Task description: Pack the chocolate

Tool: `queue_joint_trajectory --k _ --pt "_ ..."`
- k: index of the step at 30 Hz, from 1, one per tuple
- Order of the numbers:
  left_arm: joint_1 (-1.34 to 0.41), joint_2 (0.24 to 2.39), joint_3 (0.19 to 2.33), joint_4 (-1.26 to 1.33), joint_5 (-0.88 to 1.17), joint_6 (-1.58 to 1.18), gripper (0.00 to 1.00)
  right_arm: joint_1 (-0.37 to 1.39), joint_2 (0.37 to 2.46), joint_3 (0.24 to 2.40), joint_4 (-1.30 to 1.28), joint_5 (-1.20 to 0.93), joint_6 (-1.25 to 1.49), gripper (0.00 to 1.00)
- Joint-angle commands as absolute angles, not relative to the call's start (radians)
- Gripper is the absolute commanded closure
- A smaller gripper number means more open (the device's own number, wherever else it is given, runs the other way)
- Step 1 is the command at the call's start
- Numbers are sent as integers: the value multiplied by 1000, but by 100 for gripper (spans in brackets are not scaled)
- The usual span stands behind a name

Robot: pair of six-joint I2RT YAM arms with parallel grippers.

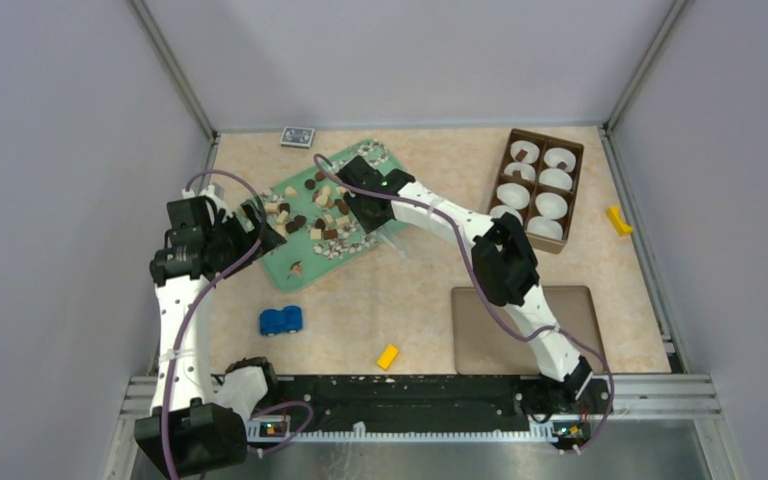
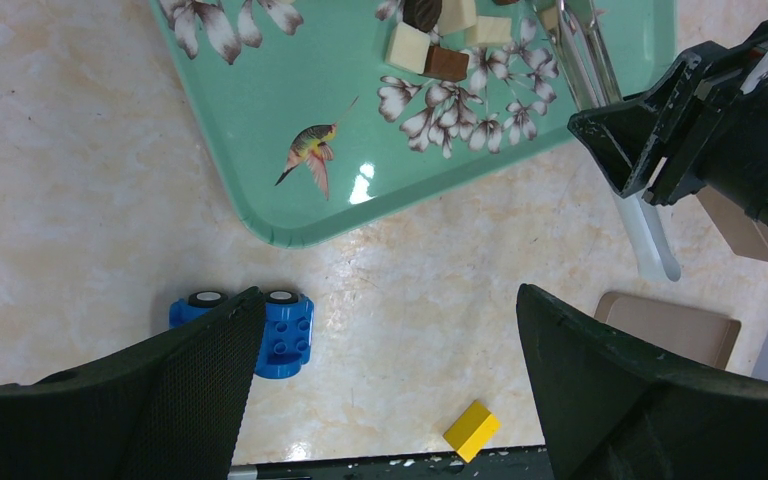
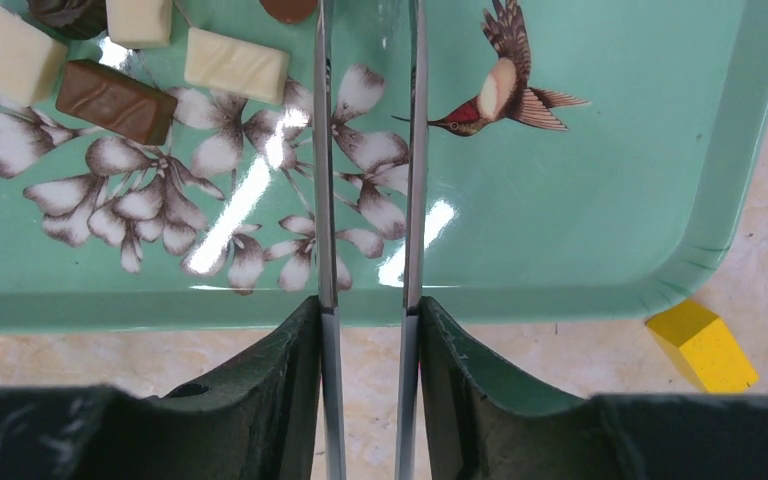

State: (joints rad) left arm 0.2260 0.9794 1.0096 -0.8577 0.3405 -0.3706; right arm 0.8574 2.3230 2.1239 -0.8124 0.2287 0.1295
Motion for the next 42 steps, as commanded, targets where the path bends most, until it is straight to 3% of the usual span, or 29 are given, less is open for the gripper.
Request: queue_joint_trajectory --k 1,6,10,17,28,32,42 --pt "222 973 1006 -840 331 -359 1 864 2325 2186 -805 255 115 68" --pt "222 970 1006 -843 332 -359 1 864 2287 2182 -802 267 121 88" --pt "222 967 1005 -844 333 -359 1 864 2184 2108 -780 310 120 90" --pt "223 972 991 -835 348 -359 1 797 1874 1799 -663 320 160 90" --pt "222 972 1002 -838 358 -354 1 253 1488 1412 -637 148 267 89" --pt "223 975 985 -821 373 -359 1 104 1463 1349 -623 136 281 88" --pt "213 992 1006 -833 372 -353 1 -98 1628 1456 -670 39 335 85"
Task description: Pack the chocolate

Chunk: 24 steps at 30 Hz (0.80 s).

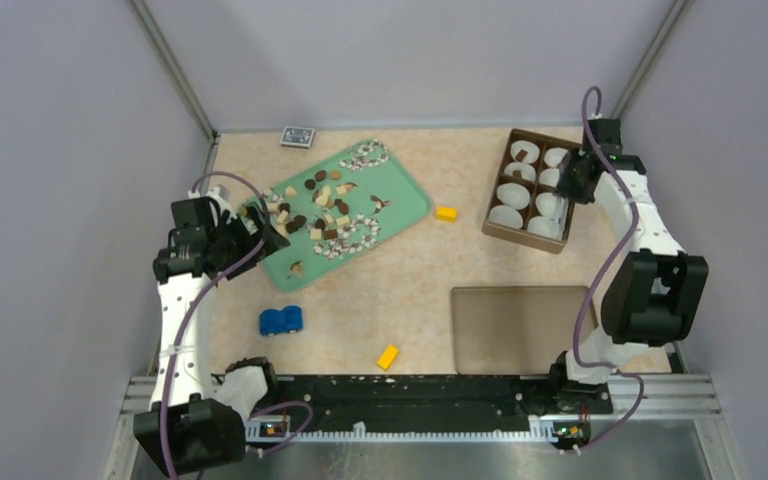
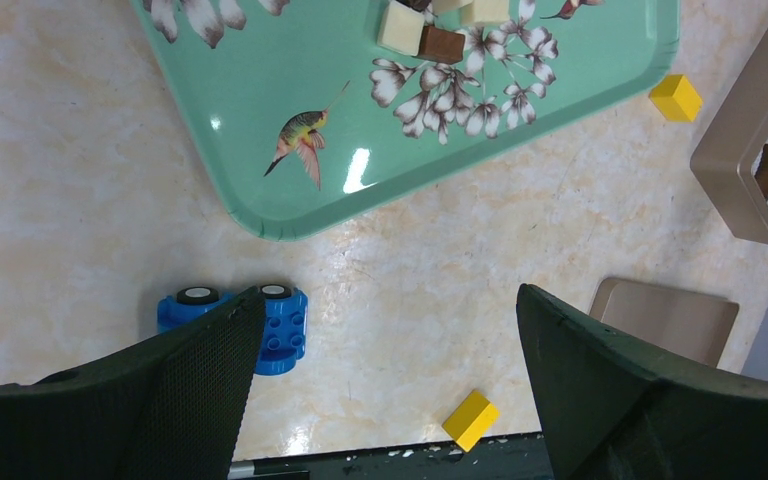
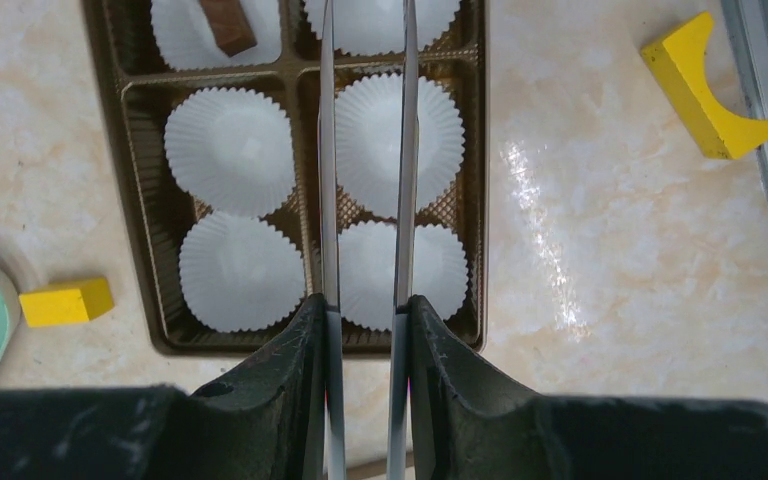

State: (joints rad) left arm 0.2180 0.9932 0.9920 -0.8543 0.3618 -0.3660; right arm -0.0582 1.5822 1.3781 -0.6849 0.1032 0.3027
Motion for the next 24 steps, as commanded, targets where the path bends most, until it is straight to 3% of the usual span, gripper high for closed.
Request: queue_joint_trajectory --k 1,24 --pt "213 995 1008 -834 374 -354 1 -102 1641 1462 -672 36 338 85" --pt "213 999 1006 -834 368 -356 1 -126 1738 1483 -665 5 353 78"
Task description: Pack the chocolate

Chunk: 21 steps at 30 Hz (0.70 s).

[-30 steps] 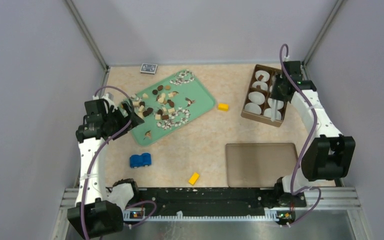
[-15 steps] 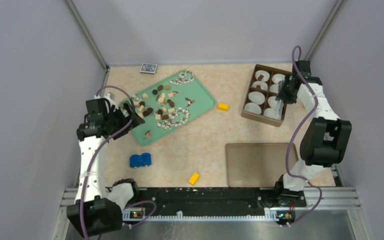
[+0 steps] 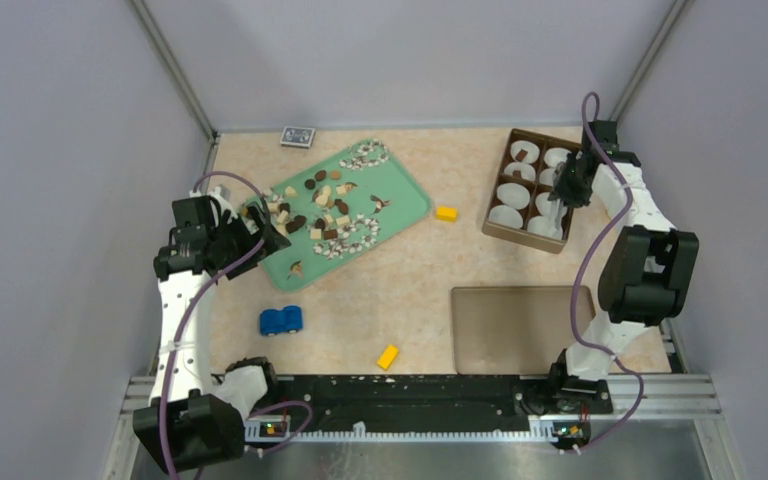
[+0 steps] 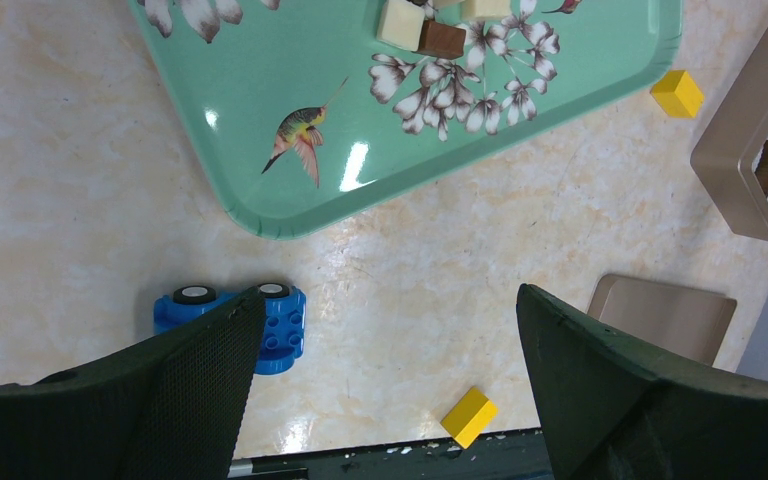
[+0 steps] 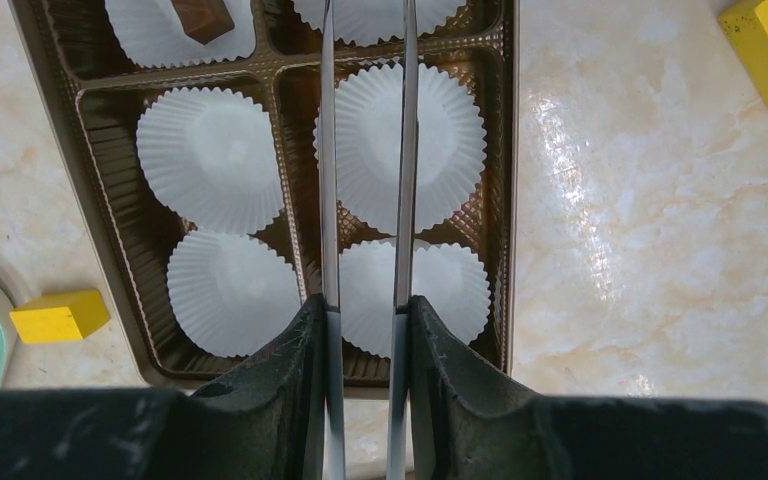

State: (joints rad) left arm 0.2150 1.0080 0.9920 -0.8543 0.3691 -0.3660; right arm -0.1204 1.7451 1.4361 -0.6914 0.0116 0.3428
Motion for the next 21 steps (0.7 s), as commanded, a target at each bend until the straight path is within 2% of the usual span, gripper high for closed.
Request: queue_joint_trajectory --k 1,6,15,21 --pt "213 999 1007 -833 368 -356 1 -127 1737 1479 -665 5 353 77" --pt "213 999 1003 -831 373 -356 1 -126 1733 1464 -657 4 351 71" --pt "213 992 1003 -831 364 -355 1 -127 1735 1471 -659 5 354 69" --pt "213 990 997 -831 366 -354 1 -127 1736 1470 -663 5 352 64"
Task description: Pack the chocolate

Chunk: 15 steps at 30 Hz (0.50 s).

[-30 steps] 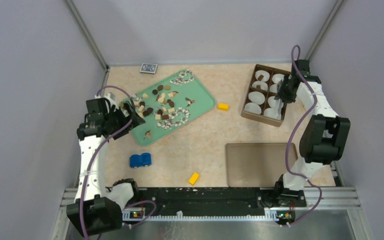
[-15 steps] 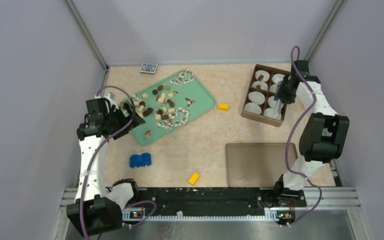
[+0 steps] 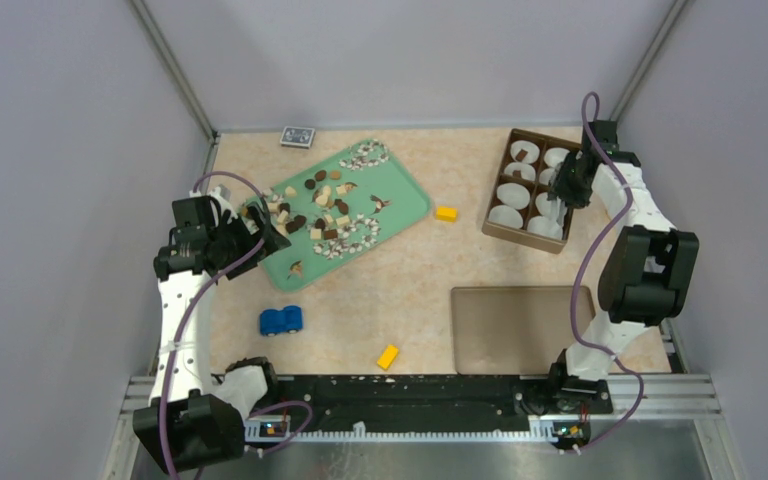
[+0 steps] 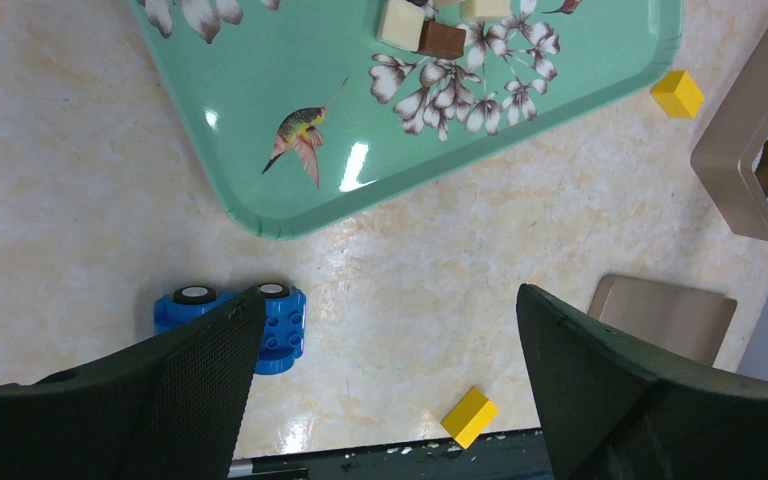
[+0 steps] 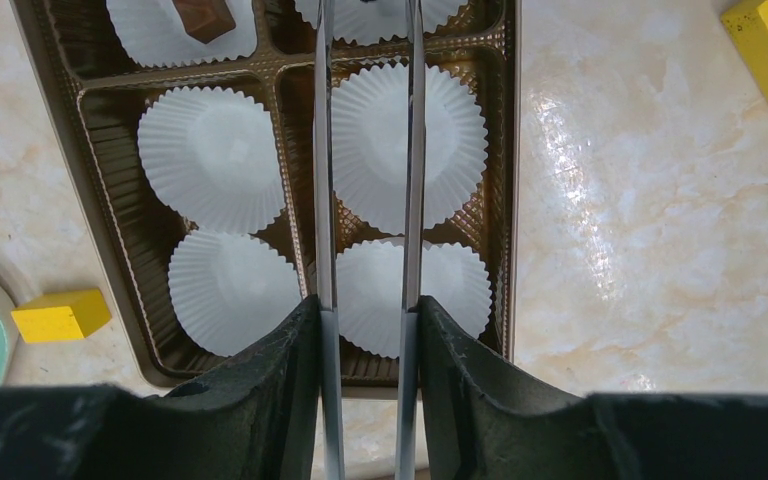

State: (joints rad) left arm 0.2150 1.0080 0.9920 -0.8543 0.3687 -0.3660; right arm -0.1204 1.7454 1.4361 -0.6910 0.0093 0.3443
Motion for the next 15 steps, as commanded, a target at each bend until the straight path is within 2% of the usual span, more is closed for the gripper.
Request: queue_joint_trajectory --k 1,9,15 --pt "213 990 998 -830 365 -354 1 -127 1738 1470 -662 4 352 64" --pt "213 986 1000 -830 364 -354 1 -127 1723 1470 -663 5 352 64" --pt "213 986 1000 -830 362 -354 1 -126 1612 1463 -657 5 349 66"
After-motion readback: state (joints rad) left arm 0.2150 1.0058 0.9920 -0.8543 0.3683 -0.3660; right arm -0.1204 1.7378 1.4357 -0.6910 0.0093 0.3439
